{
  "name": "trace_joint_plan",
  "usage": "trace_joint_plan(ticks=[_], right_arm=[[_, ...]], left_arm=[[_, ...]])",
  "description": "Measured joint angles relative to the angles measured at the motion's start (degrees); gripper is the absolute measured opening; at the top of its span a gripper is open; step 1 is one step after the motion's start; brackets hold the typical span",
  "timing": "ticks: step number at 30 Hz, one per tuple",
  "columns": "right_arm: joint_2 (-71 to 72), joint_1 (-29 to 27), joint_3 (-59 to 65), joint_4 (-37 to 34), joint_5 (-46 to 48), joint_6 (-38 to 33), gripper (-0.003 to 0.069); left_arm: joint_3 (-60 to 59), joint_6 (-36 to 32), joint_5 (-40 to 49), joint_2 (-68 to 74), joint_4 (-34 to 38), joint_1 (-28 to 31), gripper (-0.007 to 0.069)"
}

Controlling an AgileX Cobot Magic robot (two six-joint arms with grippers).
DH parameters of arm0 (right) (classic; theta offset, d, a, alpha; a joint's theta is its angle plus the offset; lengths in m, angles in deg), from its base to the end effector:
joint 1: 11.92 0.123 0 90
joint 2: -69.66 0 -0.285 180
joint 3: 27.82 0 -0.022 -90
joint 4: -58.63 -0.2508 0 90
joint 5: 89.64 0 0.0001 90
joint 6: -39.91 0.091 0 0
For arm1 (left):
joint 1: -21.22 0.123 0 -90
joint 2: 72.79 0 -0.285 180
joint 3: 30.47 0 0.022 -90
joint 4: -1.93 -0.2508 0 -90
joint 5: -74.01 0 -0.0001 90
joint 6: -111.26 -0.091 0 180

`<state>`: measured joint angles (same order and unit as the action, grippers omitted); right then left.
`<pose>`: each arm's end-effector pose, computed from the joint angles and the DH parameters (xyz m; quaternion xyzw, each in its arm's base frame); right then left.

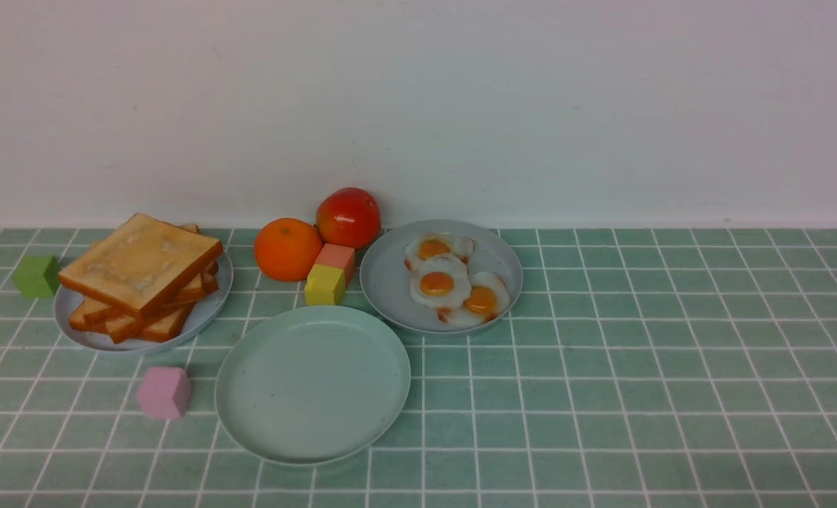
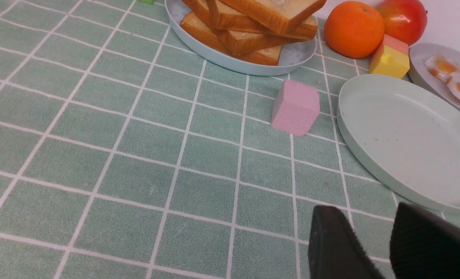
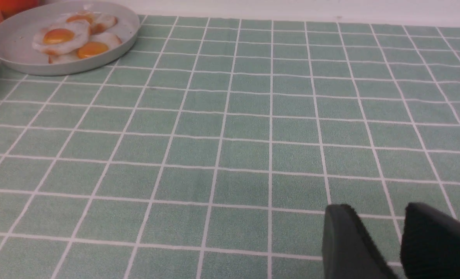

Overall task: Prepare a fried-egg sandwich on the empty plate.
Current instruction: Use the left arm to grab a slice of bread

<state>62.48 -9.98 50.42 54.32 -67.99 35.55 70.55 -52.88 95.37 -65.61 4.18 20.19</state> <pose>0.0523 0.0043 0.1739 -0.0243 0.8035 0.0194 0.5945 0.0527 -0.0023 0.1699 -0.1145 0.7983 -0.1032 0.5822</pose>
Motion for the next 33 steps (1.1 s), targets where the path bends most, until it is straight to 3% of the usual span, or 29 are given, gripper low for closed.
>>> trace_joint_plan(ticks=[22,25,30,33], right_arm=[[0.00,0.00,0.00,0.00,0.00,0.00,0.0239],[0.00,0.00,0.00,0.00,0.00,0.00,0.0239],[0.00,0.00,0.00,0.00,0.00,0.00,0.0239],[0.00,0.00,0.00,0.00,0.00,0.00,0.0239]], left_arm=[[0.00,0.27,-1.65,0.00,0.38,0.00,0.0239],[0.00,3.37,-6.24,0.00,4.44,0.00,0.0239],[0.00,13.33,-17.54,0.00,19.43,0.00,0.0239],[0.00,14.99,-21.01,0.00,22.97,0.00,0.0239]])
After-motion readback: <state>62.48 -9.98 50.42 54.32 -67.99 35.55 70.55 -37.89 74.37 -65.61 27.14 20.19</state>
